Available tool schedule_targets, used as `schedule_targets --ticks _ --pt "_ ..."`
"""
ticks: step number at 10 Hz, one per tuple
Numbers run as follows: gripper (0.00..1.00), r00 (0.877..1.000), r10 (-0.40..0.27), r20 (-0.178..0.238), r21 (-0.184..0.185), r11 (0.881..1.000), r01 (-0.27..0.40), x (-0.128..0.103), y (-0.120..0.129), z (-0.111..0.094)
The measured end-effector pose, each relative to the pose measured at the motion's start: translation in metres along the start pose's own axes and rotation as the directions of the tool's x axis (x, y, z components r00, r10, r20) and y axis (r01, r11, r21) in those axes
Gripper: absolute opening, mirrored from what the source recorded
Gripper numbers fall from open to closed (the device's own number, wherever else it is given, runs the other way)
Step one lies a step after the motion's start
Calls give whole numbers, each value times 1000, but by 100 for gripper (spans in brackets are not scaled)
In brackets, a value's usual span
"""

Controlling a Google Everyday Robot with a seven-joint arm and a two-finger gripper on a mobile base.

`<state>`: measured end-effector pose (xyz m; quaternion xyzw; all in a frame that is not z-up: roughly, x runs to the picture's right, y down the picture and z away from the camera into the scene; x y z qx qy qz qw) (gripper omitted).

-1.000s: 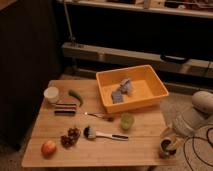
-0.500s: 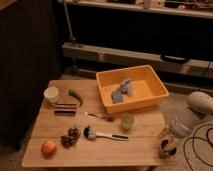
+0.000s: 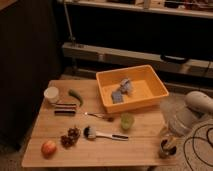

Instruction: Stack cups on top of each other

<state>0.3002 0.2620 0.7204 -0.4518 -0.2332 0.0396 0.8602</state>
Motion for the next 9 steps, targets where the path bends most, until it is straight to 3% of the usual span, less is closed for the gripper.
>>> schedule_targets --ticks 9 --pt "48 999 31 -15 -32 999 -32 15 -3 5"
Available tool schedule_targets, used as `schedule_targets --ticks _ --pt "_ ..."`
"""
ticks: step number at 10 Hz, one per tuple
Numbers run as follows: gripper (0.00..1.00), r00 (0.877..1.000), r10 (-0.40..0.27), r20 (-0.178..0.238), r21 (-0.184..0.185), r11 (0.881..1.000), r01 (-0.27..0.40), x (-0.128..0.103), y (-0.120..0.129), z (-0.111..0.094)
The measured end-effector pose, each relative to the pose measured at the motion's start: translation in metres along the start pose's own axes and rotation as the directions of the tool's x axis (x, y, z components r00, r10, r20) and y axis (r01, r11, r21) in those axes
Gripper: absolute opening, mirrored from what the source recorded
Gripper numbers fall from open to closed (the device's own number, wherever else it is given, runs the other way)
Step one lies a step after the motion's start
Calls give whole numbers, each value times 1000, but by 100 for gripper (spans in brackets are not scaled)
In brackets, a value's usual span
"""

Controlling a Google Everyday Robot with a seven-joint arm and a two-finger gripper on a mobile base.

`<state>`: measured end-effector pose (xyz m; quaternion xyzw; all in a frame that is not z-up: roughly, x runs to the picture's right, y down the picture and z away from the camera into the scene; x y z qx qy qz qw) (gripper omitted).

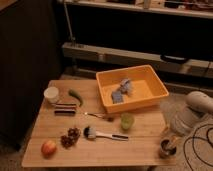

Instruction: Stack cups on top of each other

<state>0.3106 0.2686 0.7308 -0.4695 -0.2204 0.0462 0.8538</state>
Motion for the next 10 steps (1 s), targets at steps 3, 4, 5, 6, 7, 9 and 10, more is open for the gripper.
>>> schedule_targets --ticks 3,4,5,6,7,9,10 --pt "48 1000 -4 -14 -41 999 3 0 -4 11" --pt "43 1000 3 -16 -68 998 -4 1 -4 17" --pt "33 1000 1 -23 -89 996 -3 1 -6 22" --pt "26 1000 0 -26 -87 996 -2 1 -6 21" --pt "13 1000 2 -29 -83 997 -4 4 -6 18" --pt "0 1000 -5 -29 -82 997 2 1 -10 18" --pt "0 1000 -2 -27 -85 996 0 2 -8 19"
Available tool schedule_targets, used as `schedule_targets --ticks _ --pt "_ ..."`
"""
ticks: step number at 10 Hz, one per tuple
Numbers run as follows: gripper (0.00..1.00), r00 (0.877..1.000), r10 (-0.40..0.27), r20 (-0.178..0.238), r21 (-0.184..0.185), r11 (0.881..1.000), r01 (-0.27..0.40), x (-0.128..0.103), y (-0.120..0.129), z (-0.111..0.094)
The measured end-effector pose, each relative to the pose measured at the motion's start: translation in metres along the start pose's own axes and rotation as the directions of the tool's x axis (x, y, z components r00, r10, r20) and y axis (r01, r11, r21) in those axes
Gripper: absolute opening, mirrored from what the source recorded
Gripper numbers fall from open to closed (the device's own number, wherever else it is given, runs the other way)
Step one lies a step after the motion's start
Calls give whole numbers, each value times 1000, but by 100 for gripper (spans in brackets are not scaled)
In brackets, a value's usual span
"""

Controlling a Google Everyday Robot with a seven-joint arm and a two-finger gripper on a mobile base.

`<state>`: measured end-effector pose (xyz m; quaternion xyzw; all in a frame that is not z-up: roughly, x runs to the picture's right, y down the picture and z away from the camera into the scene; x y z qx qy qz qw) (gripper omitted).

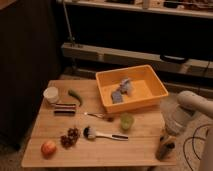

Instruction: Stack cups on top of each other

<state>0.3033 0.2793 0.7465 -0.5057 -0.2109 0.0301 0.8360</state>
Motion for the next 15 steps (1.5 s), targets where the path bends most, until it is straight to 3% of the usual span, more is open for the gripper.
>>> schedule_targets --ticks 3,7,9,11,15 --pt "0 1000 8 -16 -38 999 -9 -1 2 11" --pt "0 999 28 -26 -9 1000 -28 -7 8 -10" --pt "0 999 38 -27 24 999 -37 -19 18 -41" --pt "0 999 28 -39 69 997 -26 -39 34 -85" --pt "0 996 -8 -89 163 986 23 -87 72 -166"
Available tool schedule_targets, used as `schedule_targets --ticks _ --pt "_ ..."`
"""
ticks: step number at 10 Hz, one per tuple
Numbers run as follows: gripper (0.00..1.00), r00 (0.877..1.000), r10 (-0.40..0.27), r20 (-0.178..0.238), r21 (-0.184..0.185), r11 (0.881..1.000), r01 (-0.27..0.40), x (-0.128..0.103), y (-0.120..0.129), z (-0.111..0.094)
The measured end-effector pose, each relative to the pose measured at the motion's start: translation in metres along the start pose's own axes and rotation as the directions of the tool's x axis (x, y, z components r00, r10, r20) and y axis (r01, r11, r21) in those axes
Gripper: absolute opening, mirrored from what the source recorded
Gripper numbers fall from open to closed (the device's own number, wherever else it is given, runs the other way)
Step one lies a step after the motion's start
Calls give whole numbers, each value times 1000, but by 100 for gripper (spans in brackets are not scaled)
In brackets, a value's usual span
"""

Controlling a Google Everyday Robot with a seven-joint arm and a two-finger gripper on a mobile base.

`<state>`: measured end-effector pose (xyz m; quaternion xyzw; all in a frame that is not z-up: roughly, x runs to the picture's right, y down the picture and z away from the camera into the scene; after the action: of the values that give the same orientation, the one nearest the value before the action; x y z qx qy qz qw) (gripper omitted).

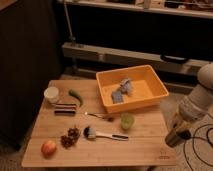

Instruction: Stack cups on top of each other

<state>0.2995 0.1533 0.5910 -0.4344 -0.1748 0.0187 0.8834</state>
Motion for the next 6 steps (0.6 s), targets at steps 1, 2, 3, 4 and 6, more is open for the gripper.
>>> schedule_targets --ticks 1,2,3,4,6 --pt "0 1000 -11 -12 22 1000 12 -10 6 -21" --pt "0 999 -23 -22 43 999 24 -21 11 -44" --pt "0 999 -36 -28 45 998 37 -31 11 -58" --pt "0 998 -59 -34 45 997 61 -44 6 -72" --pt "0 993 -106 -47 33 994 107 -72 -13 -79"
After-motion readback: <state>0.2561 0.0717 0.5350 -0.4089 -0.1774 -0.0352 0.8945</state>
